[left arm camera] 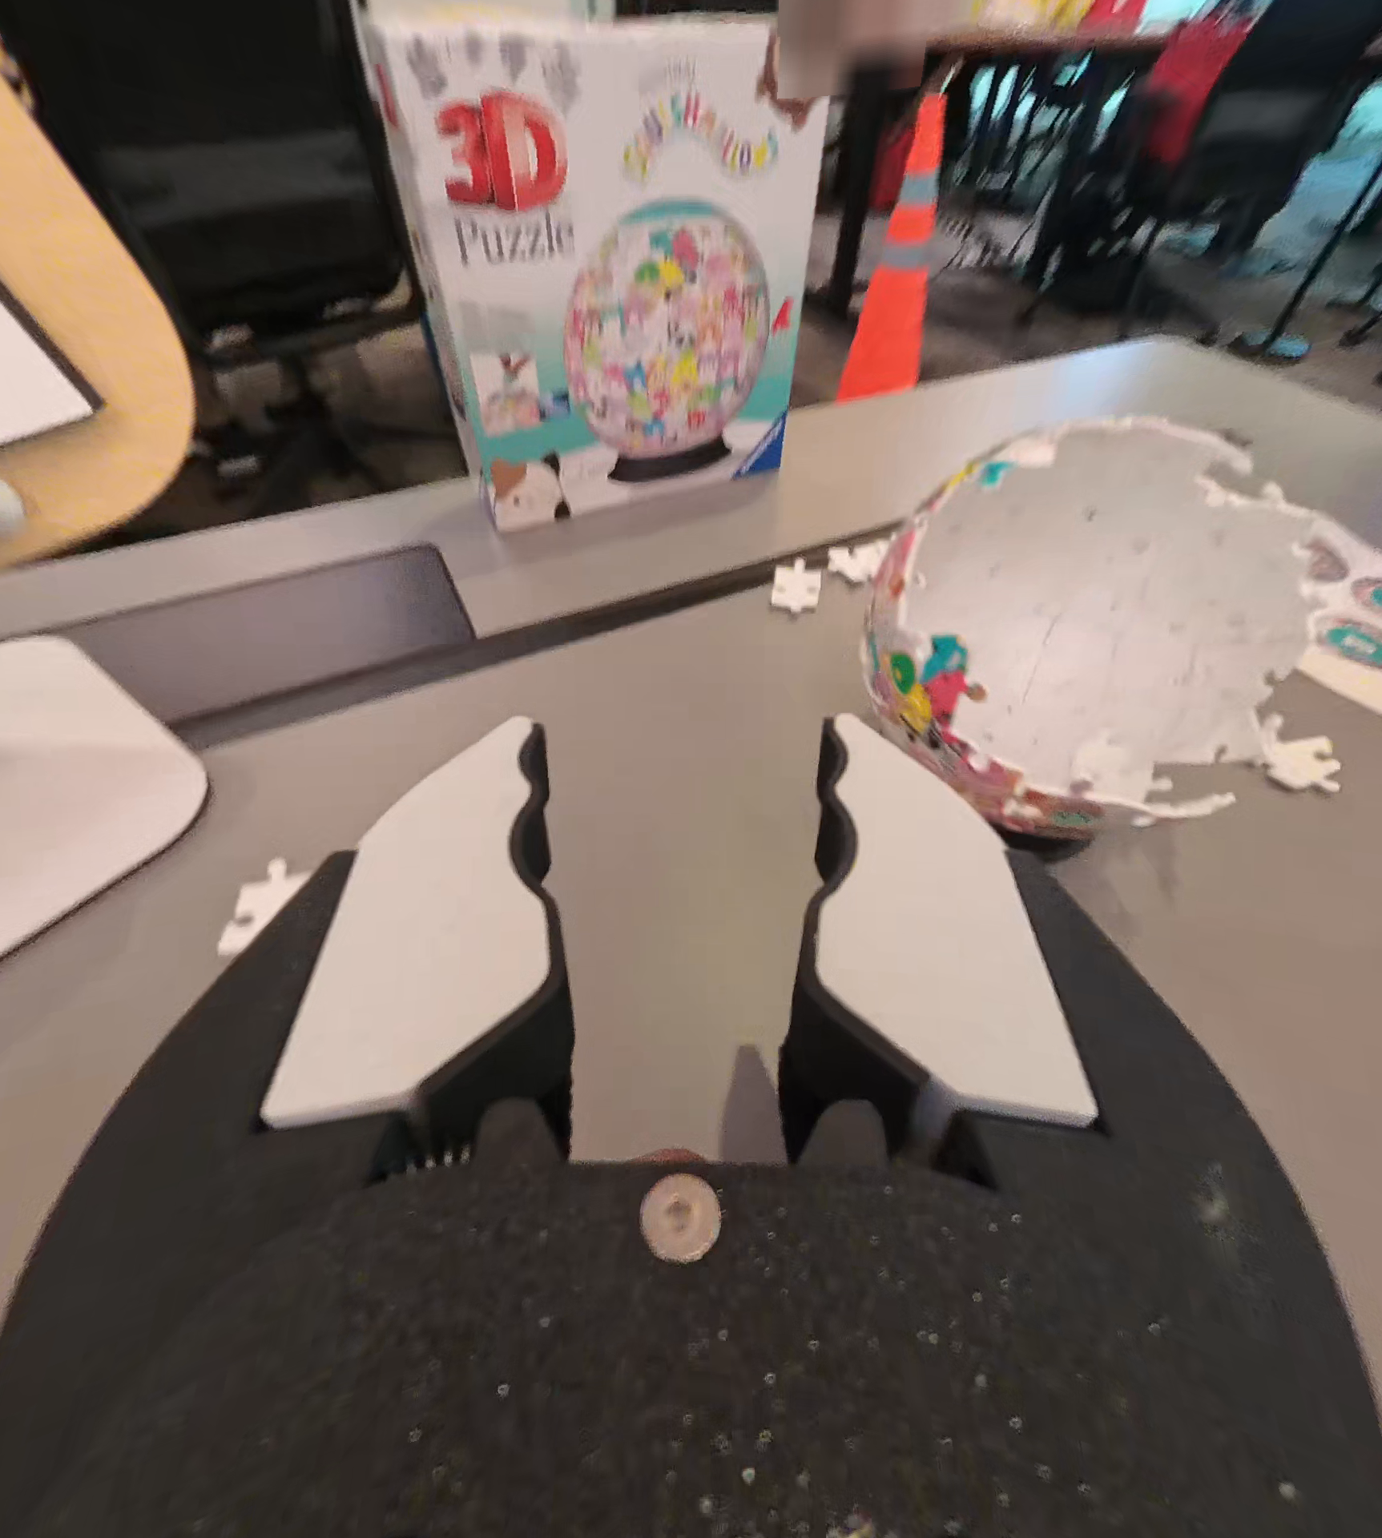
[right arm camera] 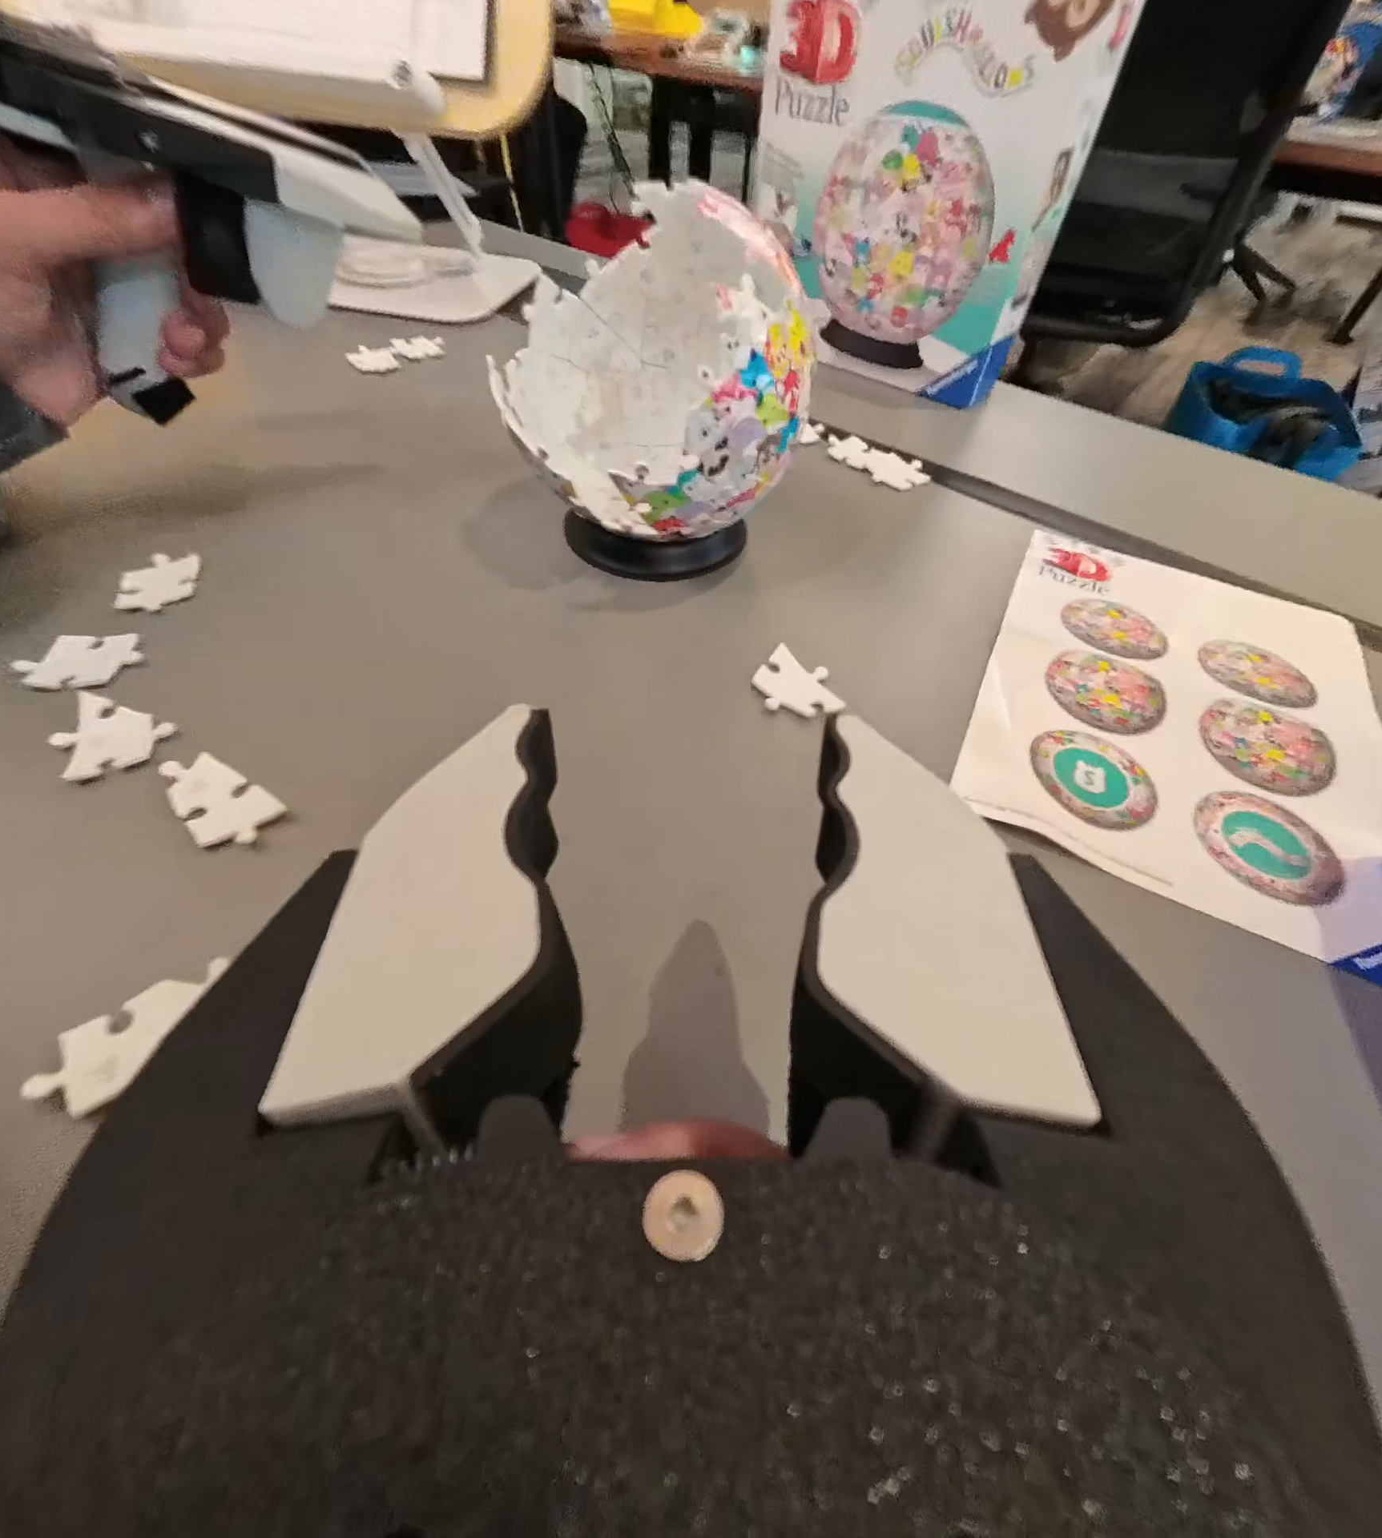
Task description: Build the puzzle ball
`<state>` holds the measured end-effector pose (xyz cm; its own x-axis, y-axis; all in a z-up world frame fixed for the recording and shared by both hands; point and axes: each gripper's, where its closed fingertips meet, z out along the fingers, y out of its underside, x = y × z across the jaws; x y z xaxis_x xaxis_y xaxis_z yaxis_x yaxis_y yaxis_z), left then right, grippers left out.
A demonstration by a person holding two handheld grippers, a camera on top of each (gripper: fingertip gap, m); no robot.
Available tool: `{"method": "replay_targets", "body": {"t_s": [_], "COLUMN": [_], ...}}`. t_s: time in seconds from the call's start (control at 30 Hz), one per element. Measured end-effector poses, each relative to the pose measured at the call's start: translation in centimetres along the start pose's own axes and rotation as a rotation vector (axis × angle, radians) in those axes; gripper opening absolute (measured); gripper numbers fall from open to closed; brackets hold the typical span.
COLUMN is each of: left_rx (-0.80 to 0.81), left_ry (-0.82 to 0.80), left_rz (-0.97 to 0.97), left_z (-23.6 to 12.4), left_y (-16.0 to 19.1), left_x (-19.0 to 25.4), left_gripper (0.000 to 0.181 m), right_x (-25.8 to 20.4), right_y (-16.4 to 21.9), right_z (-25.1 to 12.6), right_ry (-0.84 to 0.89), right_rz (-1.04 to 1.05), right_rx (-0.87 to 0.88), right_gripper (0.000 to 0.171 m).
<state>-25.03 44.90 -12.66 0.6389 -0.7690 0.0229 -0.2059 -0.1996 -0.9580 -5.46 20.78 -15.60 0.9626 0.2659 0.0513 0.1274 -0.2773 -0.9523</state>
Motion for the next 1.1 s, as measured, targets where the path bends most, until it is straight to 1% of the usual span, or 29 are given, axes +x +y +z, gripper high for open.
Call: {"method": "replay_targets", "body": {"t_s": [0.07, 0.13, 0.17, 0.2, 0.23, 0.27, 0.33, 0.4, 0.47, 0.53, 0.6, 0.63, 0.7, 0.73, 0.8, 0.87, 0.9, 0.97, 1.03, 1.1], "left_rx": [0.039, 0.05, 0.054, 0.047, 0.068, 0.096, 0.105, 0.064, 0.052, 0.033, 0.016, 0.014, -0.001, -0.008, -0.018, -0.029, -0.033, -0.042, -0.041, -0.036], "left_ry": [0.121, 0.193, 0.225, 0.278, 0.336, 0.358, 0.334, 0.346, 0.362, 0.375, 0.378, 0.372, 0.362, 0.357, 0.34, 0.336, 0.33, 0.309, 0.274, 0.225], "left_rz": [-0.031, -0.063, -0.098, -0.144, -0.17, -0.171, -0.123, -0.105, -0.108, -0.103, -0.097, -0.092, -0.086, -0.083, -0.072, -0.062, -0.055, -0.031, -0.016, -0.016], "left_z": [0.9, 1.8, 2.0, 1.8, 1.4, 0.9, 0.8, 1.1, 1.1, 1.0, 1.1, 1.2, 1.4, 1.5, 1.6, 1.8, 1.8, 1.9, 1.7, 1.0], "left_y": [-0.2, 0.7, 1.0, 0.7, 0.0, -0.5, -0.1, 0.6, 0.8, 1.1, 1.4, 1.5, 1.7, 1.8, 1.9, 2.1, 2.1, 2.3, 2.5, 2.6], "left_x": [0.0, -0.3, -0.4, -0.1, 0.4, 0.6, 0.6, 1.0, 1.4, 1.7, 1.8, 1.8, 1.8, 1.8, 1.6, 1.7, 1.7, 1.5, 1.2, 0.8], "left_gripper": [0.069, 0.068, 0.065, 0.065, 0.07, 0.069, 0.065, 0.068, 0.069, 0.066, 0.062, 0.062, 0.062, 0.062, 0.062, 0.062, 0.062, 0.062, 0.062, 0.062], "right_x": [-0.3, -0.6, -1.0, -1.4, -1.8, -2.2, -3.0, -3.8, -4.6, -4.6, -4.0, -3.8, -3.6, -3.7, -4.3, -4.8, -4.8, -4.7, -5.0, -4.9], "right_y": [0.3, 0.0, -0.6, -1.3, -2.1, -2.9, -4.5, -6.1, -6.8, -6.6, -5.3, -4.4, -2.9, -2.4, -1.5, -0.8, -0.4, 0.0, 0.0, 0.3], "right_z": [1.0, 1.9, 2.3, 2.7, 3.2, 3.7, 4.7, 5.6, 6.4, 7.1, 7.6, 7.8, 7.8, 7.7, 7.1, 6.2, 5.8, 5.1, 4.1, 3.0], "right_ry": [0.011, 0.047, 0.053, 0.064, 0.077, 0.086, 0.099, 0.087, 0.044, 0.031, 0.028, 0.029, 0.004, -0.01, -0.072, -0.128, -0.13, -0.132, -0.152, -0.127], "right_rz": [-0.007, -0.02, -0.024, -0.033, -0.046, -0.061, -0.072, -0.04, -0.014, 0.01, 0.07, 0.111, 0.186, 0.215, 0.239, 0.245, 0.244, 0.245, 0.234, 0.2], "right_rx": [-0.068, -0.131, -0.142, -0.148, -0.153, -0.156, -0.151, -0.119, -0.112, -0.125, -0.159, -0.183, -0.239, -0.264, -0.305, -0.334, -0.335, -0.292, -0.248, -0.229], "right_gripper": [0.063, 0.063, 0.063, 0.063, 0.065, 0.067, 0.067, 0.071, 0.068, 0.064, 0.051, 0.048, 0.046, 0.039, 0.001, 0.0, 0.0, 0.011, 0.011, 0.012]}}
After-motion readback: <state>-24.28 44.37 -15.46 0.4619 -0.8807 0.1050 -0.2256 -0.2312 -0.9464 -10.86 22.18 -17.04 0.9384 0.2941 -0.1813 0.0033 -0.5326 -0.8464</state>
